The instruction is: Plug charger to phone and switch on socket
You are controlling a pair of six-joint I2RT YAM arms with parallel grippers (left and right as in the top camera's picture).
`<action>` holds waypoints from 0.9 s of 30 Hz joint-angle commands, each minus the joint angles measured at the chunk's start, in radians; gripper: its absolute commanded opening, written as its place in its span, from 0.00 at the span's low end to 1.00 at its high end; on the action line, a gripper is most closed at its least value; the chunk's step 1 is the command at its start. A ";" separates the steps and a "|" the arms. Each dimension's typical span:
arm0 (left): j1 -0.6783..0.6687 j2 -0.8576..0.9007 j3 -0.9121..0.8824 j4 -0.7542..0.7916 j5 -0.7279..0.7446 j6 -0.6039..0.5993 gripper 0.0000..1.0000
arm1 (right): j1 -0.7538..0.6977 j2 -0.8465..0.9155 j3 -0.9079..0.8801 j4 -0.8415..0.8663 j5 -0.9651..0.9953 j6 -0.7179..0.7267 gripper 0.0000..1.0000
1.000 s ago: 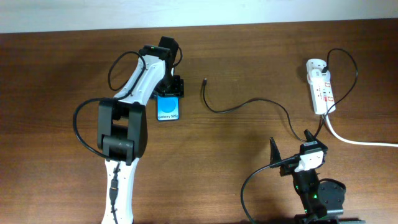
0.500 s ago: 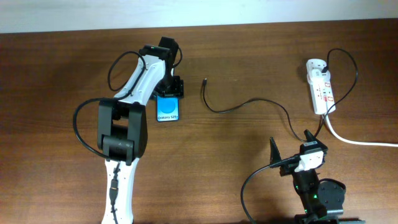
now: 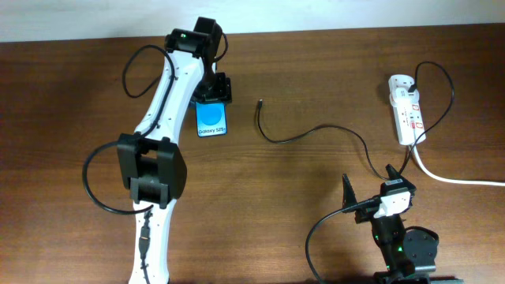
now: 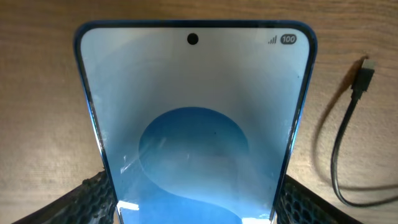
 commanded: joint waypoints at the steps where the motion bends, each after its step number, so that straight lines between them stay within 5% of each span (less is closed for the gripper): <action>1: 0.035 -0.005 0.039 -0.004 0.148 -0.069 0.02 | 0.006 -0.006 -0.006 -0.005 0.008 0.012 0.98; 5: 0.094 -0.005 0.039 -0.003 0.359 -0.182 0.00 | 0.006 -0.006 -0.006 -0.003 0.008 0.012 0.98; 9: 0.110 -0.005 0.039 -0.013 0.402 -0.288 0.00 | 0.006 -0.006 0.011 0.058 -0.224 0.085 0.99; 14: 0.114 -0.005 0.039 -0.028 0.403 -0.510 0.00 | 0.005 0.079 0.158 0.029 -0.279 0.193 0.98; 22: 0.129 -0.005 0.039 -0.049 0.349 -0.675 0.00 | 0.005 0.747 0.769 -0.256 -0.619 0.225 0.98; 27: 0.161 -0.005 0.039 -0.083 0.277 -0.716 0.00 | 0.005 1.136 1.245 -0.748 -0.625 0.147 0.98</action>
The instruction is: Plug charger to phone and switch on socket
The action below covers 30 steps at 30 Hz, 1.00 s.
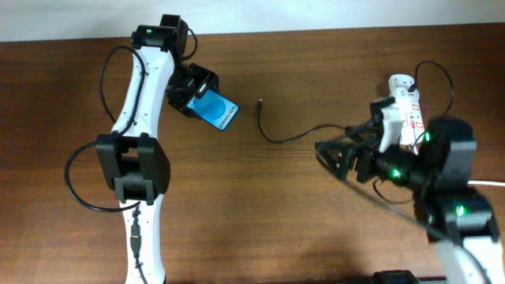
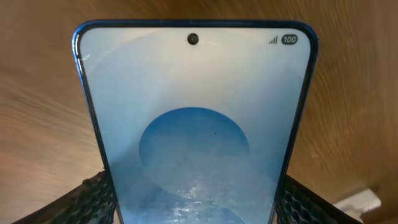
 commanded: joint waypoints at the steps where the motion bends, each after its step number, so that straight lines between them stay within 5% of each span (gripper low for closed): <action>1: 0.034 -0.005 0.029 -0.024 -0.048 -0.047 0.00 | 0.005 0.192 0.269 -0.189 -0.029 -0.092 0.98; 4: 0.049 -0.005 0.029 -0.045 -0.048 -0.046 0.00 | 0.005 0.346 0.437 -0.323 -0.029 -0.130 0.98; 11: 0.044 -0.005 0.029 -0.061 -0.060 -0.024 0.00 | 0.005 0.456 0.450 -0.315 -0.013 -0.130 0.98; 30: 0.035 -0.005 0.029 -0.061 -0.063 -0.024 0.00 | -0.043 0.461 0.450 -0.332 0.400 0.037 0.96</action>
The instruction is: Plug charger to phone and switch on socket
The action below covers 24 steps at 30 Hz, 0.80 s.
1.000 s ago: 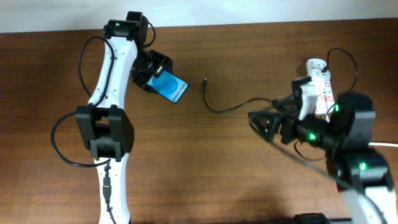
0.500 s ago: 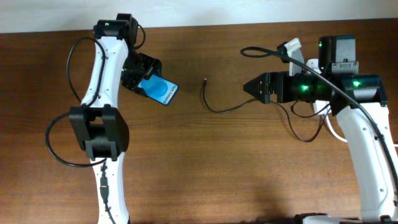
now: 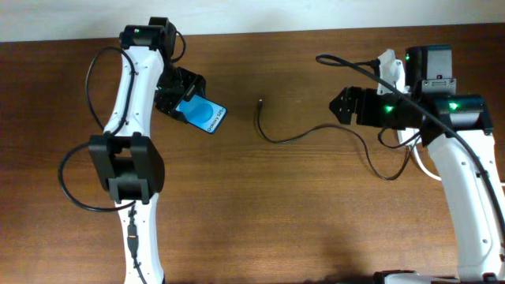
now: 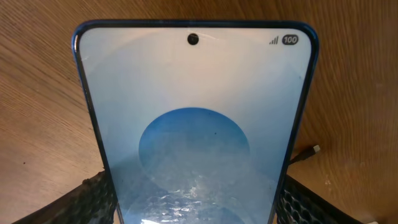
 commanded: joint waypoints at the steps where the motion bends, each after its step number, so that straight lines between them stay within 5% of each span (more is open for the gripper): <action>1: -0.008 -0.005 0.027 -0.006 -0.007 0.006 0.00 | -0.049 0.005 0.022 -0.002 0.029 0.016 0.96; 12: -0.024 -0.005 0.027 -0.010 -0.080 0.014 0.00 | -0.190 0.005 0.022 -0.021 0.108 -0.035 0.96; 24: -0.031 -0.005 0.027 -0.024 -0.097 0.035 0.00 | -0.191 0.005 0.022 -0.039 0.126 -0.060 0.98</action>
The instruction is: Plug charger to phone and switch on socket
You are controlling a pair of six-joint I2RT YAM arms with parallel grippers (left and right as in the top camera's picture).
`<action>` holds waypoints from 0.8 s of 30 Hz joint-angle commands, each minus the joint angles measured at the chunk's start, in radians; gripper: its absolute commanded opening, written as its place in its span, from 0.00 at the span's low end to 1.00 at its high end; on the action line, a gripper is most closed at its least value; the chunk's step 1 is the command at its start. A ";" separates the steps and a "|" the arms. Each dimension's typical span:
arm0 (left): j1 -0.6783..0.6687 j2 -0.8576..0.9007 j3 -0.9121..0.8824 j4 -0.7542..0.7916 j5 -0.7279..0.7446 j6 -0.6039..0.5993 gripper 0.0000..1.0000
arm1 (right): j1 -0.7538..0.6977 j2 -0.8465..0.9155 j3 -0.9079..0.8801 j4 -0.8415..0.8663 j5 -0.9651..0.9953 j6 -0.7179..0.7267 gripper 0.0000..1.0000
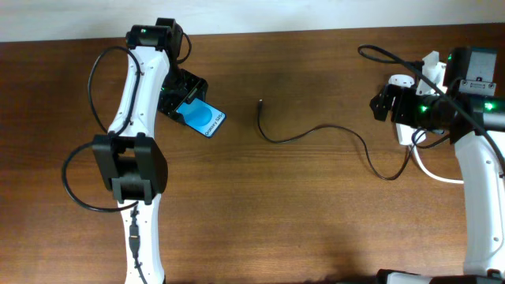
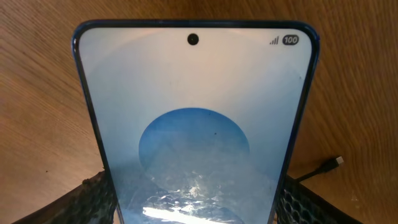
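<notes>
A blue-screened phone (image 1: 202, 119) is held above the wooden table at the upper left, and my left gripper (image 1: 183, 106) is shut on its lower end. In the left wrist view the phone (image 2: 194, 124) fills the frame between my black fingers (image 2: 93, 199). The black charger cable (image 1: 316, 132) lies across the table's middle, its plug tip (image 1: 260, 102) free, to the right of the phone; the plug tip (image 2: 336, 161) shows at the right edge of the wrist view. My right gripper (image 1: 384, 103) hovers at the white socket strip (image 1: 406, 118) at the far right; its jaws are hidden.
A white mains lead (image 1: 438, 175) runs from the strip toward the right edge. The brown wooden table (image 1: 260, 213) stretches bare below the cable. A pale wall strip lines the far edge.
My right gripper has moved right, from above the cable's middle-right to the socket strip. The left gripper with the phone has shifted slightly; the plug tip now sits nearer in the wrist view.
At first the phone lay on the table with my left gripper shut on it and the right arm low at the front. Then the phone was lifted and turned, and the right arm stood mid-table. The right arm then stood further back, and now is at the strip.
</notes>
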 commanded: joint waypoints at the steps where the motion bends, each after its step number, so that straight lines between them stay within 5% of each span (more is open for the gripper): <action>1: -0.005 -0.005 0.027 0.000 -0.007 0.016 0.00 | -0.005 0.005 0.021 -0.006 0.016 -0.005 0.98; 24: -0.007 -0.005 0.027 0.038 -0.008 0.035 0.00 | -0.017 0.013 0.021 0.119 0.087 -0.002 0.98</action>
